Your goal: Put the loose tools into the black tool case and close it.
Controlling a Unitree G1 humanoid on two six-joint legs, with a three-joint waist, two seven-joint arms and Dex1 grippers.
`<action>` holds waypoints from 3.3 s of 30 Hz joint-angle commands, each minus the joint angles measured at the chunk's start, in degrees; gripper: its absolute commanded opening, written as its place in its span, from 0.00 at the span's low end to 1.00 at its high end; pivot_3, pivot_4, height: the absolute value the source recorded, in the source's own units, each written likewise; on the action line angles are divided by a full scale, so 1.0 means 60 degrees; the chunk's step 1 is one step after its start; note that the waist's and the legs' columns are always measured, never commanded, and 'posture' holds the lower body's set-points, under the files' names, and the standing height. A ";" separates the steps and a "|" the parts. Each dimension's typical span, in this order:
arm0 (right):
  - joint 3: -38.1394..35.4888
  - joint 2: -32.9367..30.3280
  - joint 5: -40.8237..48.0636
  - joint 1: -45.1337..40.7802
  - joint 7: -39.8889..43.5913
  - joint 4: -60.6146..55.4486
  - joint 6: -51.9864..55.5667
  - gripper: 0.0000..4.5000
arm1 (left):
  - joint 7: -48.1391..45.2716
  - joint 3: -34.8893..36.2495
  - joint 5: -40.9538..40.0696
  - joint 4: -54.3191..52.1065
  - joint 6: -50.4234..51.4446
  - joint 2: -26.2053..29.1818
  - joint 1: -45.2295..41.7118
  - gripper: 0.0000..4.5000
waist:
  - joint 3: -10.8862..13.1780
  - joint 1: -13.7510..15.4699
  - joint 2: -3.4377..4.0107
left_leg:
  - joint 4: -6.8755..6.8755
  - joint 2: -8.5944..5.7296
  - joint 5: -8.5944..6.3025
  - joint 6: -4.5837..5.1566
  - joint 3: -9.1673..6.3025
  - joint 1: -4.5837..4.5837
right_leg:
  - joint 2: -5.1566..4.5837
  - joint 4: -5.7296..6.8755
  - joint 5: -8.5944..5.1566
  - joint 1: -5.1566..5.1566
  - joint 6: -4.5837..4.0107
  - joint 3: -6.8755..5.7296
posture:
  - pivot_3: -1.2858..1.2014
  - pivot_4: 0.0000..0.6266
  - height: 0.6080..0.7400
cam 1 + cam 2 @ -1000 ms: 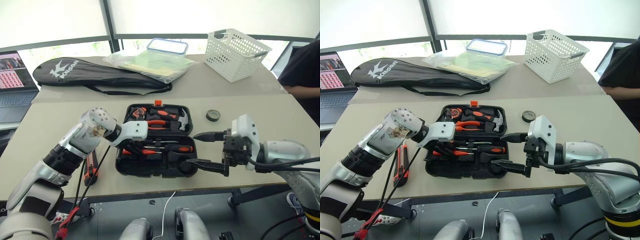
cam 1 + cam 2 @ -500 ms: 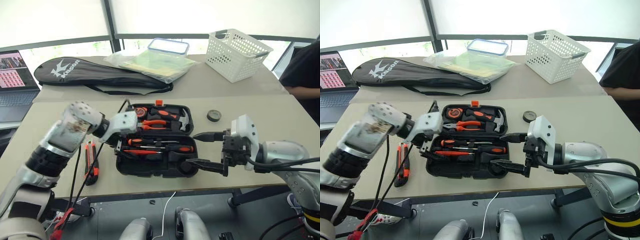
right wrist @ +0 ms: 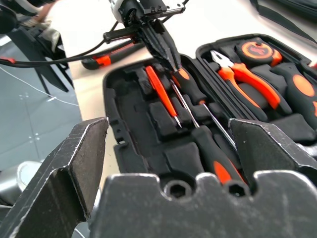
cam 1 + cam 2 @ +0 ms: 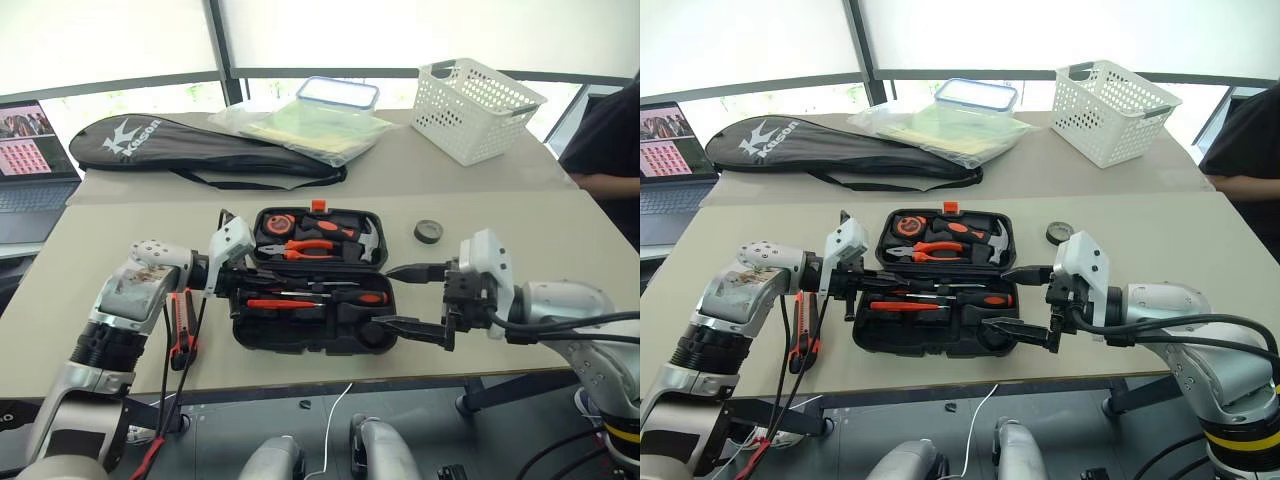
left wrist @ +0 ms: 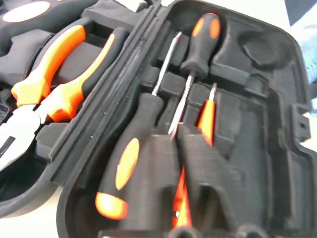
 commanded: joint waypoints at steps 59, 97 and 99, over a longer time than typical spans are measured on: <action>0.1030 0.0672 -0.0086 -0.1685 0.1430 0.1314 -0.0608 1.00 | 0.3511 0.8887 -0.2045 -0.5880 0.3359 0.0826 0.7820 0.69 | -0.0022 -0.0218 -0.0004 | -0.0073 0.0022 -0.0012 -0.0020 0.0007 0.0041 | 0.0034 -0.0005 -0.0008 -0.0013 -0.0009 0.0001 | 0.52 0.24 1.00; 0.1369 0.1241 -0.0953 -0.1386 0.1285 0.0844 -0.1151 1.00 | 0.9210 0.4831 -0.2330 -0.4237 0.9907 0.0796 0.3374 0.42 | -0.0031 -0.0088 -0.0009 | -0.0219 0.0025 -0.0041 -0.0182 -0.0031 0.0335 | 0.0026 -0.0009 -0.0071 0.0235 -0.0051 0.0010 | 0.52 0.24 1.00; 0.1312 0.1085 -0.0903 -0.1365 0.1368 0.0789 -0.1081 1.00 | 0.8404 0.4619 -0.2262 -0.3888 0.8535 0.1441 0.3405 0.35 | -0.0030 -0.0090 -0.0009 | -0.0219 0.0024 -0.0041 -0.0181 -0.0031 0.0335 | 0.0028 -0.0006 -0.0072 0.0233 -0.0051 0.0007 | 0.52 0.24 1.00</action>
